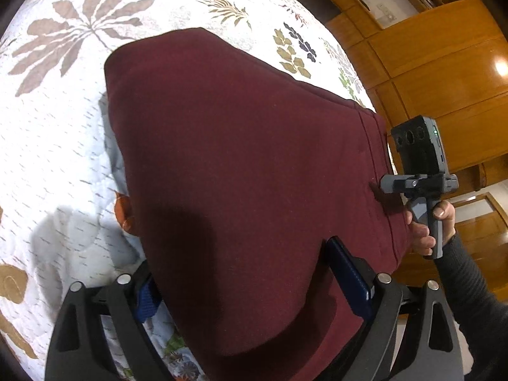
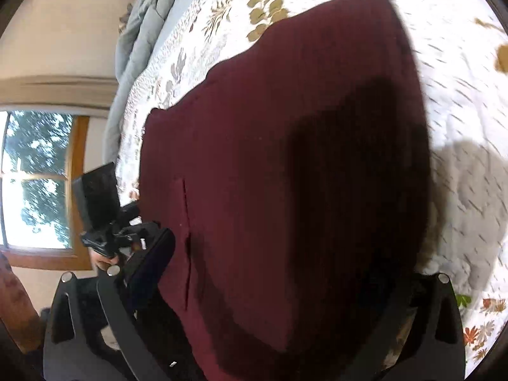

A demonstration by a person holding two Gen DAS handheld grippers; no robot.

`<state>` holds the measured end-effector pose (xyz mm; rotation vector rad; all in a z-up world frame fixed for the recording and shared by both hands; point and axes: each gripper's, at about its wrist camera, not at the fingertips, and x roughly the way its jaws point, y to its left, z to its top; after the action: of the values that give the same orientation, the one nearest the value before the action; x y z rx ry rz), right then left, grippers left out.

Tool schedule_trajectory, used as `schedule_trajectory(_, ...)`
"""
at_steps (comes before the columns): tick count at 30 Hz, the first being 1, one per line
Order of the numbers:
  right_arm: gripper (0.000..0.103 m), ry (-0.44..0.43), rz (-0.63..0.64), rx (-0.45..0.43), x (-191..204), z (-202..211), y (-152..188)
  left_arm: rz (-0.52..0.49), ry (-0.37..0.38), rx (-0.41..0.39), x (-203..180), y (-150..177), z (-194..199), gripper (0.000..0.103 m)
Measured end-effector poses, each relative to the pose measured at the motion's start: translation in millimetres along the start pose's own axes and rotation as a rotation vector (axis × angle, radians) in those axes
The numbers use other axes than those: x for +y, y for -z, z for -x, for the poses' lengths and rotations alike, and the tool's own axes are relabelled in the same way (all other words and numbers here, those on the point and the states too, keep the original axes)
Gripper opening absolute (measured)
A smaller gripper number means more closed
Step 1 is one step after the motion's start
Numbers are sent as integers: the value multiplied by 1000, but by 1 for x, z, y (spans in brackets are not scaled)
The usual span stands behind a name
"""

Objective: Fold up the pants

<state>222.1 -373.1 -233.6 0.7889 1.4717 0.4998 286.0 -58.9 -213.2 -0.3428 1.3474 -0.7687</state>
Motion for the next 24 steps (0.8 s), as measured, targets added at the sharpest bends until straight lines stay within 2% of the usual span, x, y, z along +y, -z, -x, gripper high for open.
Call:
schedule_trajectory(1, 96, 16, 4, -3, 1, 0, 1, -1, 8, 0, 2, 1, 1, 90)
schedule_trajectory(3, 74, 52, 8, -13, -1, 5, 3, -14, 1, 2, 2, 3, 1, 89)
schedule_trajectory(4, 63, 34, -5, -22, -5, 8, 5, -25, -14, 2, 1, 4, 2, 88)
schedule_trajectory(6, 59, 19, -14, -34, -4, 9, 7, -48, -46, -1, -2, 5, 3, 77)
schedule_trajectory(8, 57, 37, -1, -46, -1, 9, 9, -53, -43, -3, -2, 4, 2, 67)
schedule_trajectory(13, 53, 51, 3, -64, 1, 11, 10, -45, -18, -16, 2, 6, 11, 56)
schedule_trajectory(17, 48, 70, 15, -88, 10, 15, 14, -57, -24, -37, -3, 7, 20, 43)
schedule_trajectory(24, 42, 93, 79, -119, 43, 27, 16, -72, -39, -74, -17, 12, 47, 35)
